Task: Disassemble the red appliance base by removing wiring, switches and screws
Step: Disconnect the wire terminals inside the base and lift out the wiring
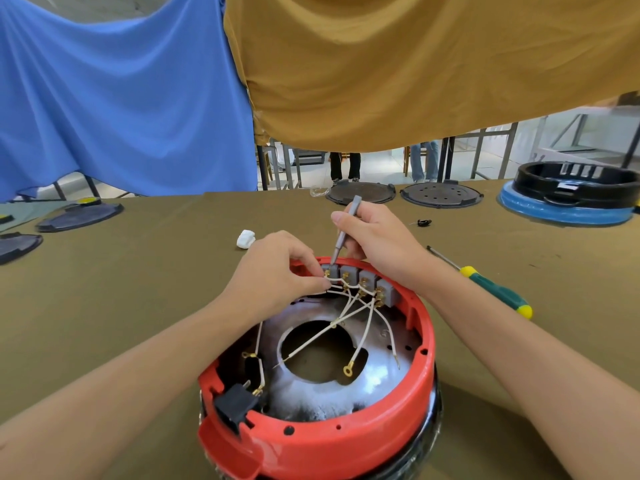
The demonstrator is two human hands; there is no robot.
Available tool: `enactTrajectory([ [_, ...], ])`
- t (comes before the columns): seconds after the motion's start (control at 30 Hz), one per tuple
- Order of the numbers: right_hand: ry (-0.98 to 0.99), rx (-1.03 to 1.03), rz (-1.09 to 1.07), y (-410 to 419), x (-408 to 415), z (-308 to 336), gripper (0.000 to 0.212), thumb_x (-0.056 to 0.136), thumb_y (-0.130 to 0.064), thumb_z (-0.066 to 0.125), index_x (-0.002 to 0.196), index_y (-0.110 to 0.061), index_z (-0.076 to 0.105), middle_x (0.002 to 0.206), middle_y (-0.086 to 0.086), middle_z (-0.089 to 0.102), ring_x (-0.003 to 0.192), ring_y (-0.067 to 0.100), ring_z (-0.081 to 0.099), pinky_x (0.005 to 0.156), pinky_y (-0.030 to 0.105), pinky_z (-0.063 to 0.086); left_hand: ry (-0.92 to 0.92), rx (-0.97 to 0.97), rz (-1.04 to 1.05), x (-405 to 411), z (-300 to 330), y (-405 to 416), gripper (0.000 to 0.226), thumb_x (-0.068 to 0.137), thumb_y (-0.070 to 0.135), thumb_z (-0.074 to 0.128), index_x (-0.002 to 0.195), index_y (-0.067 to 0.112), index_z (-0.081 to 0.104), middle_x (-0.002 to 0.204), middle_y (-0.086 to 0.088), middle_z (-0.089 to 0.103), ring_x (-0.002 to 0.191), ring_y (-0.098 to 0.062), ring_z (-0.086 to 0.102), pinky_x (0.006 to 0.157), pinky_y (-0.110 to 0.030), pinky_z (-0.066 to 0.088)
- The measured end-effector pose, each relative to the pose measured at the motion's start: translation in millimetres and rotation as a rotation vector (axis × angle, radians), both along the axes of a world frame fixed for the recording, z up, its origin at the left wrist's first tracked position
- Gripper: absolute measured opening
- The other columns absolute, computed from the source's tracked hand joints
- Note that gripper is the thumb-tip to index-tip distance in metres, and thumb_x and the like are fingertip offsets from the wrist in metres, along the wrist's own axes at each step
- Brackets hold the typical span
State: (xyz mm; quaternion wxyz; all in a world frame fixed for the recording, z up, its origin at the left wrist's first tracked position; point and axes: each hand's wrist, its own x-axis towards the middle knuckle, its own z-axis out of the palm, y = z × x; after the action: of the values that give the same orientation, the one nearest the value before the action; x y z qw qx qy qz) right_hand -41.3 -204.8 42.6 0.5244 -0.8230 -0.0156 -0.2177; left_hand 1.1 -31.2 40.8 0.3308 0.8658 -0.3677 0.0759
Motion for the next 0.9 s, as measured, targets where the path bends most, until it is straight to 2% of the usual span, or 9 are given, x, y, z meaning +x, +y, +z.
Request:
enactTrajectory([
  [0.13,0.032,0.024,0.003,-2,1,0,0.026,0.104,-0.027,0.049,0.084,-0.010,0.052,0.055,-0.002,0.048,0.047,0.010,0.040,0.055,0.024,0.039,0.067,0.001,0.015,0,1,0,0.009,0.068,0.029,0.088,0.069,0.028,0.079,0.100,0.013,0.063,0.093,0.008,0.056,0.072,-0.004,0.039],
  [0.3,-0.027,0.000,0.014,0,-1,-2,0.027,0.104,-0.028,0.049,0.085,-0.010,0.054,0.058,-0.001,0.050,0.053,0.014,0.043,0.058,0.028,0.042,0.317,0.040,0.043,0,3,-5,0.011,0.078,0.029,0.079,0.069,0.022,0.080,0.107,0.020,0.057,0.099,0.018,0.046,0.074,-0.005,0.031],
  [0.4,-0.066,-0.047,0.009,1,-2,-4,0.026,0.103,-0.029,0.050,0.086,-0.010,0.054,0.058,-0.003,0.051,0.054,0.013,0.045,0.058,0.029,0.044,0.477,0.017,0.098,3,7,-11,0.013,0.078,0.026,0.078,0.077,0.013,0.080,0.100,0.005,0.065,0.089,-0.002,0.056,0.070,-0.007,0.040],
  [0.43,-0.077,-0.056,0.009,0,-2,-4,0.026,0.103,-0.028,0.050,0.087,-0.009,0.054,0.058,-0.004,0.051,0.054,0.014,0.045,0.058,0.030,0.044,0.520,0.027,0.121,3,9,-12,0.018,0.076,0.026,0.079,0.082,0.009,0.079,0.098,-0.004,0.067,0.088,-0.012,0.060,0.079,-0.015,0.048],
  [0.47,-0.085,-0.061,0.009,0,-2,-5,0.026,0.103,-0.028,0.050,0.088,-0.007,0.054,0.058,-0.004,0.052,0.055,0.014,0.046,0.059,0.031,0.045,0.556,0.044,0.147,2,11,-14,0.028,0.072,0.026,0.079,0.090,0.005,0.077,0.098,-0.012,0.069,0.088,-0.019,0.063,0.090,-0.029,0.052],
  [0.5,-0.090,-0.067,0.007,0,-2,-5,0.027,0.103,-0.028,0.051,0.088,-0.006,0.054,0.058,-0.004,0.052,0.055,0.015,0.048,0.060,0.033,0.046,0.580,0.066,0.174,2,14,-14,0.036,0.069,0.027,0.080,0.096,0.003,0.075,0.098,-0.016,0.070,0.089,-0.023,0.064,0.096,-0.041,0.049],
  [0.53,-0.094,-0.075,0.001,0,-2,-5,0.028,0.103,-0.029,0.051,0.089,-0.005,0.054,0.058,-0.005,0.053,0.056,0.014,0.049,0.061,0.035,0.047,0.596,0.084,0.198,0,16,-15,0.040,0.067,0.027,0.080,0.098,0.003,0.074,0.101,-0.017,0.072,0.092,-0.026,0.065,0.098,-0.044,0.048],
  [0.67,-0.100,-0.089,-0.002,1,-3,-4,0.025,0.103,-0.028,0.051,0.086,-0.009,0.055,0.057,-0.006,0.054,0.055,0.014,0.051,0.063,0.040,0.049,0.632,0.082,0.265,-1,20,-18,0.029,0.066,0.023,0.082,0.089,0.006,0.076,0.103,-0.017,0.072,0.102,-0.033,0.066,0.092,-0.041,0.051],
  [0.9,0.018,0.014,-0.002,-1,0,0,0.027,0.104,-0.026,0.049,0.085,-0.008,0.053,0.056,0.001,0.048,0.048,0.012,0.039,0.052,0.022,0.038,0.683,0.069,0.246,-2,20,-17,0.030,0.064,0.020,0.081,0.089,0.003,0.075,0.103,-0.021,0.071,0.102,-0.038,0.066,0.097,-0.048,0.051],
])
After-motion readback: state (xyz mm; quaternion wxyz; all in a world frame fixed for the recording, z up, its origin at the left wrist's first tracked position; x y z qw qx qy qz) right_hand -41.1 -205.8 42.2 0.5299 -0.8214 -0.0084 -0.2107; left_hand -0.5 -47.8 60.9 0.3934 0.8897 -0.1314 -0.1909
